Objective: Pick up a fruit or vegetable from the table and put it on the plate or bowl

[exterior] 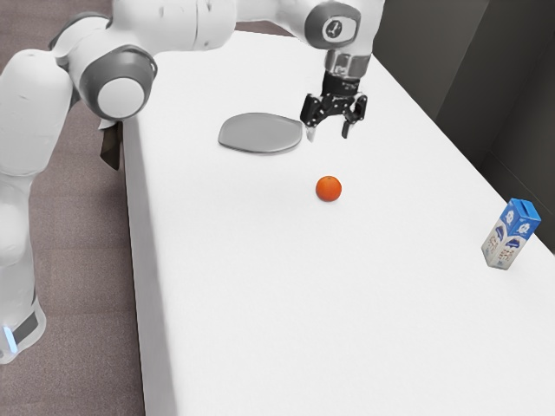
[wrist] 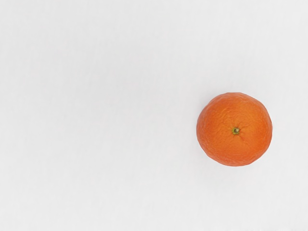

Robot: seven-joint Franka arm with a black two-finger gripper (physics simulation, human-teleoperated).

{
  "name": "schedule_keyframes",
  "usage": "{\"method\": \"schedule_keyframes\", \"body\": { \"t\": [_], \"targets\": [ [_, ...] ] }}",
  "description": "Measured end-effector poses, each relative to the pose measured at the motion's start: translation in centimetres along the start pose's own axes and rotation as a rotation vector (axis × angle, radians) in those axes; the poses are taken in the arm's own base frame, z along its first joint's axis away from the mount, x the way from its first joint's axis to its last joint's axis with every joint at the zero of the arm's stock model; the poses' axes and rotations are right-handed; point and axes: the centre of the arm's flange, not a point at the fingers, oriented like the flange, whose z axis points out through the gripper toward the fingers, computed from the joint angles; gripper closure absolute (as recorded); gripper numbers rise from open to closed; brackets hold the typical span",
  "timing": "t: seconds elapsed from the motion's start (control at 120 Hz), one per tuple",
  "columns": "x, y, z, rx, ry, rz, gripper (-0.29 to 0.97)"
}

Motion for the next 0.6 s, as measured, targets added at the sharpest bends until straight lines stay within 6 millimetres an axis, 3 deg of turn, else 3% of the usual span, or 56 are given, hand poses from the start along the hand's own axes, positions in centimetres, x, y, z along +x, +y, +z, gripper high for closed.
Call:
{"method": "schedule_keyframes", "body": {
  "t": [0.142, 0.25, 0.475, 0.6],
  "targets": [
    [3.7, 2.8, 4.2, -0.049, -0.033, 0.081, 0.0],
    [1.5, 5.1, 7.9, -0.089, -0.062, 0.207, 0.0],
    [3.7, 6.1, 8.9, -0.169, -0.063, 0.33, 0.0],
    [7.2, 5.8, 10.6, -0.168, -0.079, 0.351, 0.0]
  ]
}}
